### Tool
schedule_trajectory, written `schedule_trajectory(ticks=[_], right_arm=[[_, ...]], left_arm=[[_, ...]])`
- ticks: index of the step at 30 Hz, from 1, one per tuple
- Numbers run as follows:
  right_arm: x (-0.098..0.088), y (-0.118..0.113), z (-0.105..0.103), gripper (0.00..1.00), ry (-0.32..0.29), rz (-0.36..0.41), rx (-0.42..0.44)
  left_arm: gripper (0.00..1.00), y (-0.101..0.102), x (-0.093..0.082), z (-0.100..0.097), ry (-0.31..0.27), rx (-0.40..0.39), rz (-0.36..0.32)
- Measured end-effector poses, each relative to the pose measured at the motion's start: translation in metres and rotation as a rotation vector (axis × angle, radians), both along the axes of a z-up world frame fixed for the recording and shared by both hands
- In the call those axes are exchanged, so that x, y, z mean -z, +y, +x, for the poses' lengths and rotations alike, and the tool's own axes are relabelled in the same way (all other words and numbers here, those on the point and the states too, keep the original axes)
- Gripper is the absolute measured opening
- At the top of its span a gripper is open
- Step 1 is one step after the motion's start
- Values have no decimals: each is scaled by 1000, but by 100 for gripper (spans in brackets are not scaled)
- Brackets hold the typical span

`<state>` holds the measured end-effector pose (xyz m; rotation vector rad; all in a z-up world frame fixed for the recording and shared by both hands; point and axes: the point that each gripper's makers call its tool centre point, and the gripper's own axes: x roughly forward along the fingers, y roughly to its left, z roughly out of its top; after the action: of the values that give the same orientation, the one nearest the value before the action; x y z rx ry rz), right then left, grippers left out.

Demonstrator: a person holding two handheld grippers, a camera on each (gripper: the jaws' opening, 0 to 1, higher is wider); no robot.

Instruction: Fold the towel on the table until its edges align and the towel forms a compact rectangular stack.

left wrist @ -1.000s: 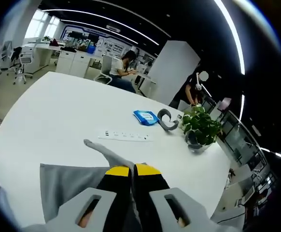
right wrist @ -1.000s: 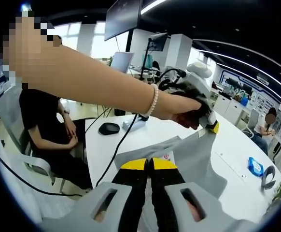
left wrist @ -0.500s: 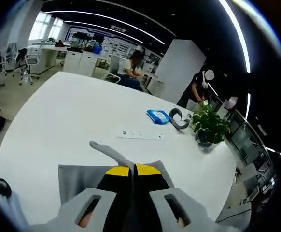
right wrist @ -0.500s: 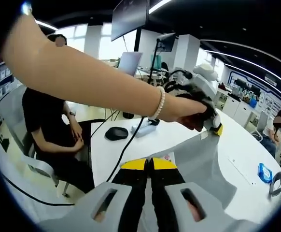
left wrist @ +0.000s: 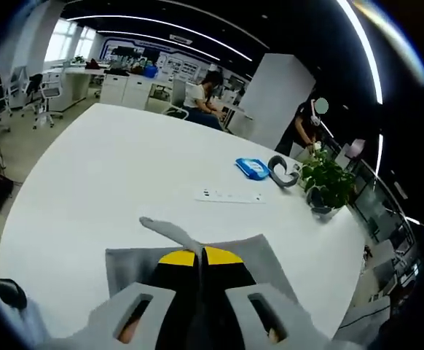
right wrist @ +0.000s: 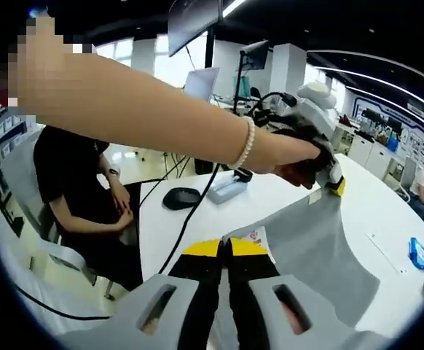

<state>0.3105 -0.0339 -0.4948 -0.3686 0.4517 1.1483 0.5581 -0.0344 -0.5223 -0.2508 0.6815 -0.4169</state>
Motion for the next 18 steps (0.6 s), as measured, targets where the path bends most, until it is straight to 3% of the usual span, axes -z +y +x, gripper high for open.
schedule_trajectory(ticks=[3,4,5,6,14,18], right_arm=[[13,7,2,0,37,-10,-9],[35,25,4,0,42,-69,-60],[61,32,6,1,118,-67,-57],[68,32,8,1,131,-64,-52],[92,34,10,2,187,-70,-49],[102,34,9,3,179,-94,-71]], left_arm=[[2,5,12,3,14,5,17],[2,16,41,2,36,8,44],[2,29,66,3,50,9,62],[2,32,73,4,54,5,67],[2,39,93,2,45,9,115],[2,49,101,0,33,-41,116]])
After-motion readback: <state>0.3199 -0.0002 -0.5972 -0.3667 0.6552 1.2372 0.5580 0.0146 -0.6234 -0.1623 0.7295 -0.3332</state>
